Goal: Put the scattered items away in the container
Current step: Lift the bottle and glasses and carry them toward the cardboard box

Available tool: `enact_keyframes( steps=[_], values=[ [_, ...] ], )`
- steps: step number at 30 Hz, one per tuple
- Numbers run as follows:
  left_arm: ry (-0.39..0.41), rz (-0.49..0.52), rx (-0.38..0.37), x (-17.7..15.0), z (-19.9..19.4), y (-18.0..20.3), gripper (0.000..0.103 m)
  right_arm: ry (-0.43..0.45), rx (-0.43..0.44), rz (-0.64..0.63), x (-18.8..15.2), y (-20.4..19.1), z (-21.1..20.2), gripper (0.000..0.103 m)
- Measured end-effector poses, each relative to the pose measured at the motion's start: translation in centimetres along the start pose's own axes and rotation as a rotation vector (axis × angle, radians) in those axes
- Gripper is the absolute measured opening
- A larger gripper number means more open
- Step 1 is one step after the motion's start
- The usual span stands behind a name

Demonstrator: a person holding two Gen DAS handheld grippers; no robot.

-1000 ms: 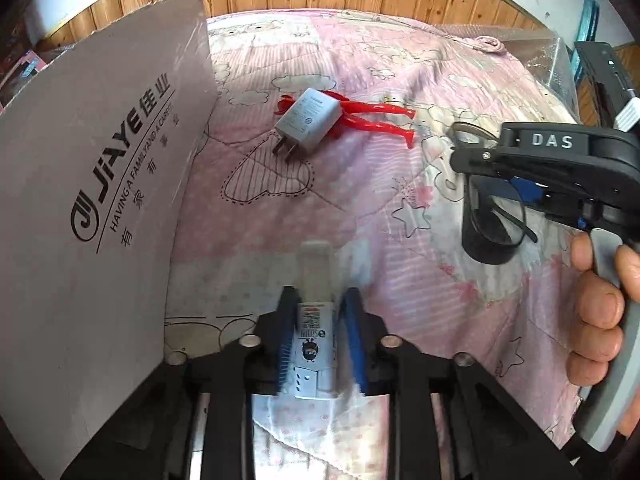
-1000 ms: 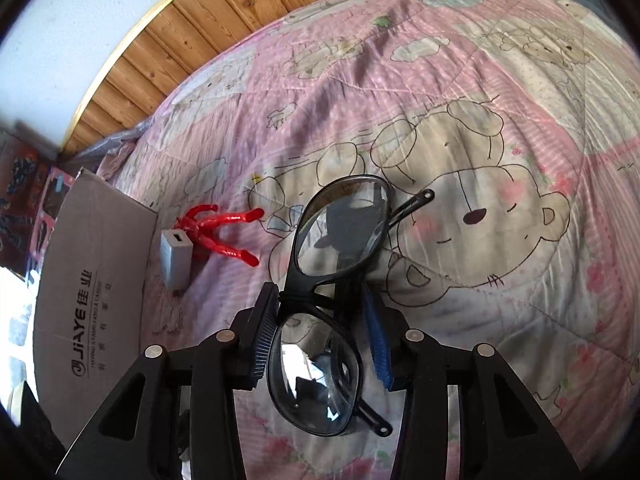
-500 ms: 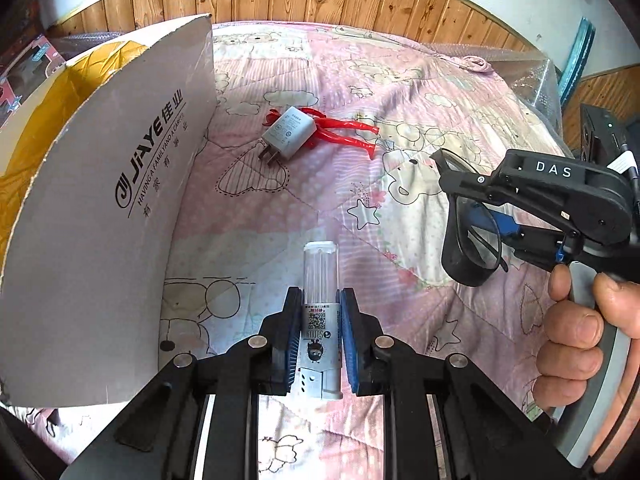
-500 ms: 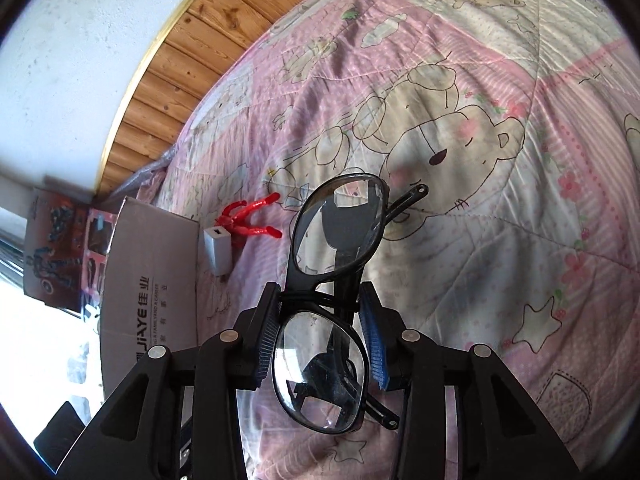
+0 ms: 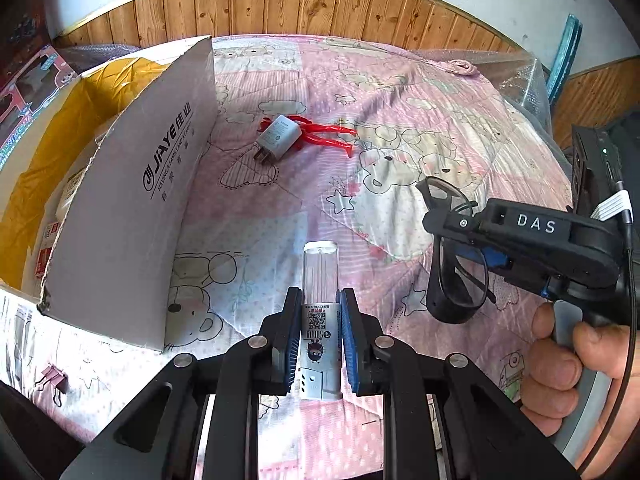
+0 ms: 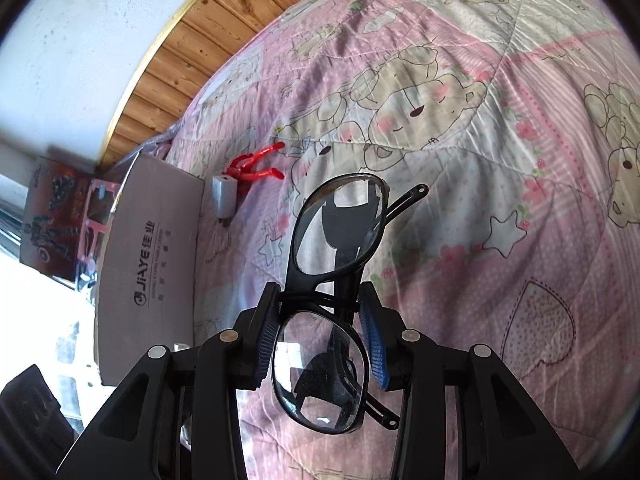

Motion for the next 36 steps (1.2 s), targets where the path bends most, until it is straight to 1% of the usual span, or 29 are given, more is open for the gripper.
enact_keyframes(
  steps=[10, 25, 36],
  values=[
    [0.029, 0.011, -0.009, -1.4, -2.4, 0.4, 0.020, -0.004, -0.001, -0.055, -2.0, -1.5, -1.5, 0.041],
    [0.070, -0.018, -0.006, -2.5, -5.4, -1.3, 0.020, -0.012, 0.021, -0.144, -4.1, -4.1, -2.9, 0.041],
    [0.102, -0.071, -0.016, -2.6, -7.7, -3.2, 0.020, -0.004, 0.054, -0.267, -5.5, -8.2, -3.9, 0.041]
  ],
)
Point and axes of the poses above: each gripper's, at about its wrist camera, not at the fingertips, and z roughly the way its jaws point, y to its right, x to its top, the point moved 2 cm from there along z, roughly the way its jaws point, and after that the axes turned 14 degrees about -z, right-handed, at the moved point
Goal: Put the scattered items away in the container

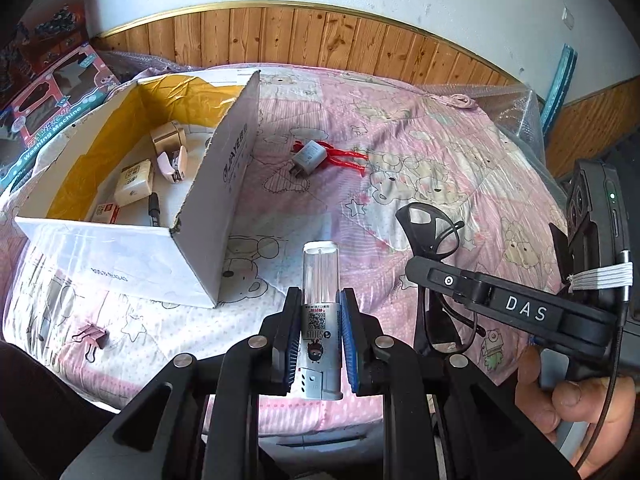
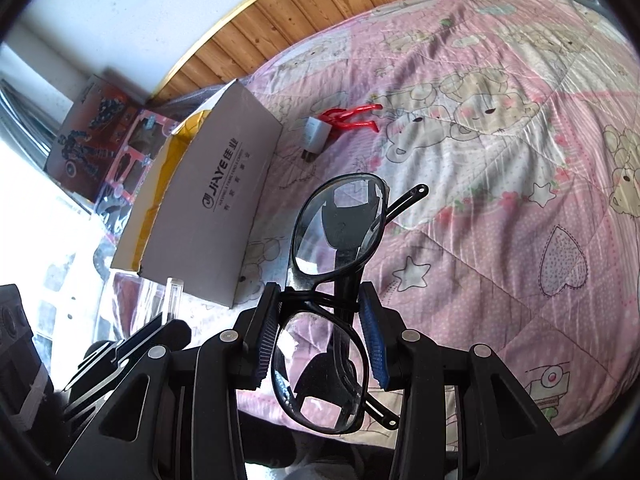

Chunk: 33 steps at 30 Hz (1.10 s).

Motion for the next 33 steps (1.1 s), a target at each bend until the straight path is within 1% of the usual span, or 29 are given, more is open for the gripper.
enact_keyframes(
  steps=[12, 33],
  values=[
    [0.045, -0.055, -0.021, 1.3, -2.6, -2.1, 0.020, 0.006, 0.025, -0.132, 0.1, -4.7, -0.4, 0.041],
    [0.119, -0.125, -0.066, 4.4, -6.1, -4.6, 0.020, 0.063, 0.073, -0.231, 3.1, -9.8, -1.9, 0.041]
  ],
)
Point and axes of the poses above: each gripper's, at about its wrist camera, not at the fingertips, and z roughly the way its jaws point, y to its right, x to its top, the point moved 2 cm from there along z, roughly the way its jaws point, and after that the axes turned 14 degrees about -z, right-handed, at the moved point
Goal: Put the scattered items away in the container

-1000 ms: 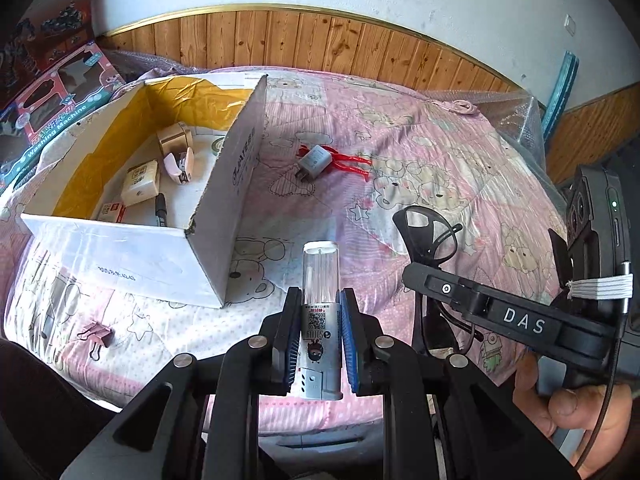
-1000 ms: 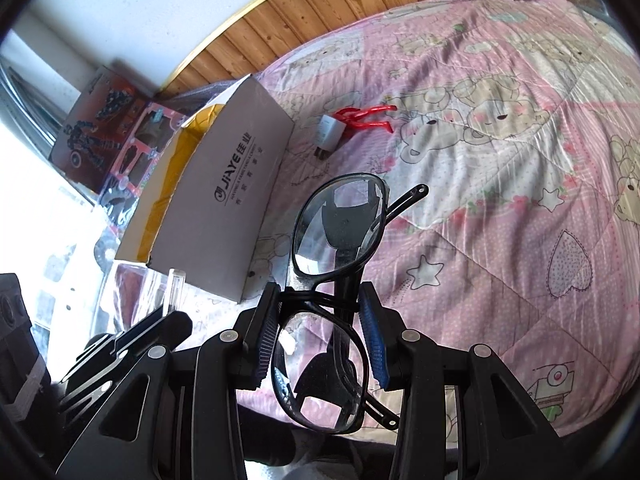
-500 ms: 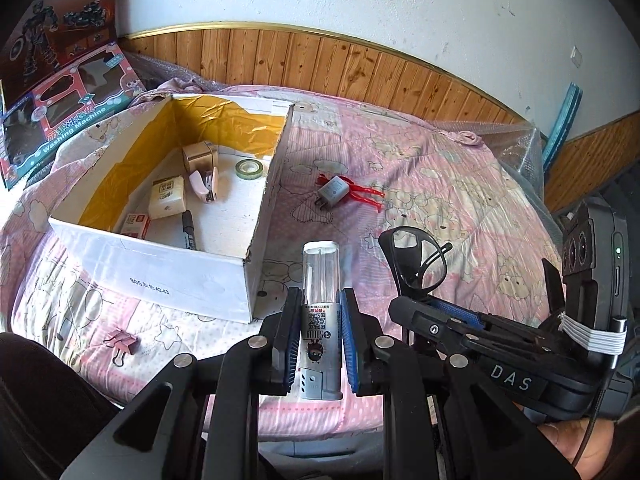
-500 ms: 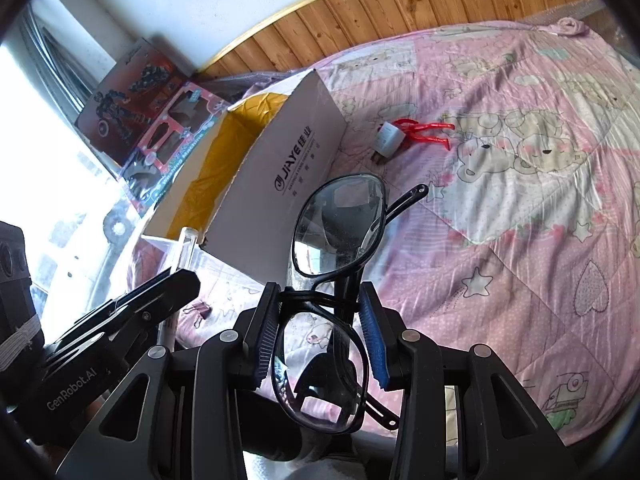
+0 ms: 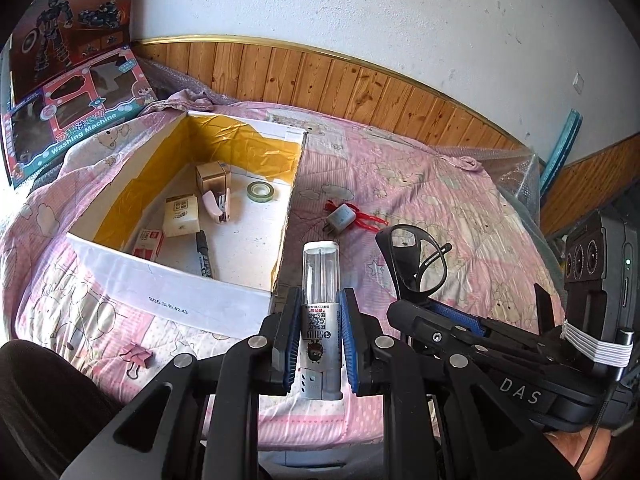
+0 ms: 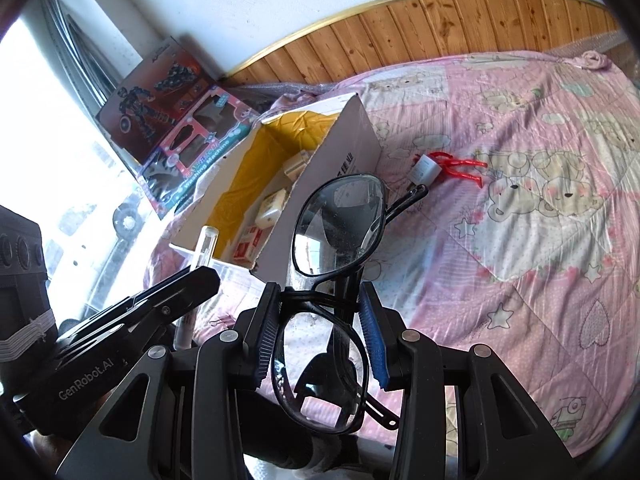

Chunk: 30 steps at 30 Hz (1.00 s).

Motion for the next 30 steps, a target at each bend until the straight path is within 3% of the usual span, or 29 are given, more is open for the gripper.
enact_keyframes(
  steps=[30],
  values=[
    [0.066, -0.132, 0.002, 5.3, -1.5, -6.8, 0.020, -0.008, 0.057, -0.147, 6.3, -6.2, 3.2, 0.041]
  ],
)
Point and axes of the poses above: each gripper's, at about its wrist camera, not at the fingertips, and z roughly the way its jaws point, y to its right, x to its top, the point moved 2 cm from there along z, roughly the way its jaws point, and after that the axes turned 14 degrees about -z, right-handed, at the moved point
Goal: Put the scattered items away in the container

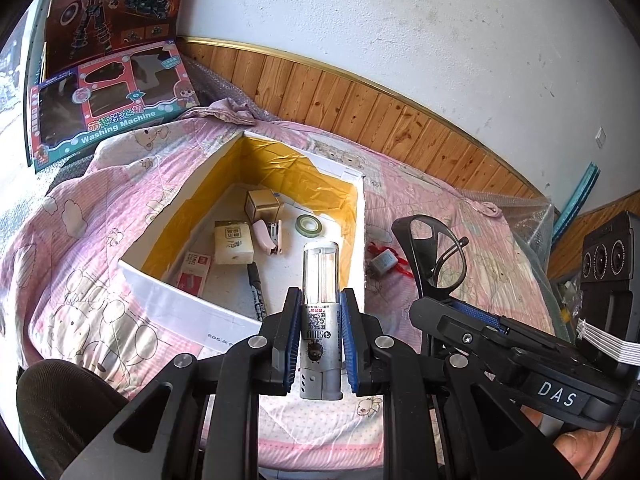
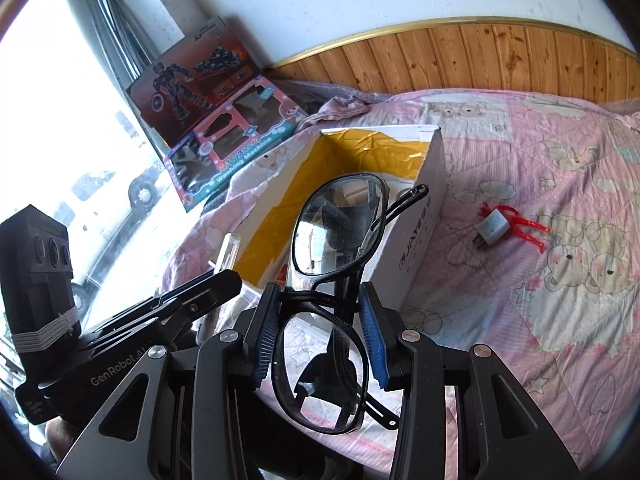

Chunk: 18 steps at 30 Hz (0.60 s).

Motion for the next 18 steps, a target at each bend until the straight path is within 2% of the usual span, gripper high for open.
enact_keyframes(
  steps=[18],
  values=[
    [0.024, -0.057, -0.004, 3.8, 1.3, -2.7, 0.020, 0.000, -0.009, -0.091, 5.7, -0.7, 3.5, 0.041]
  ],
)
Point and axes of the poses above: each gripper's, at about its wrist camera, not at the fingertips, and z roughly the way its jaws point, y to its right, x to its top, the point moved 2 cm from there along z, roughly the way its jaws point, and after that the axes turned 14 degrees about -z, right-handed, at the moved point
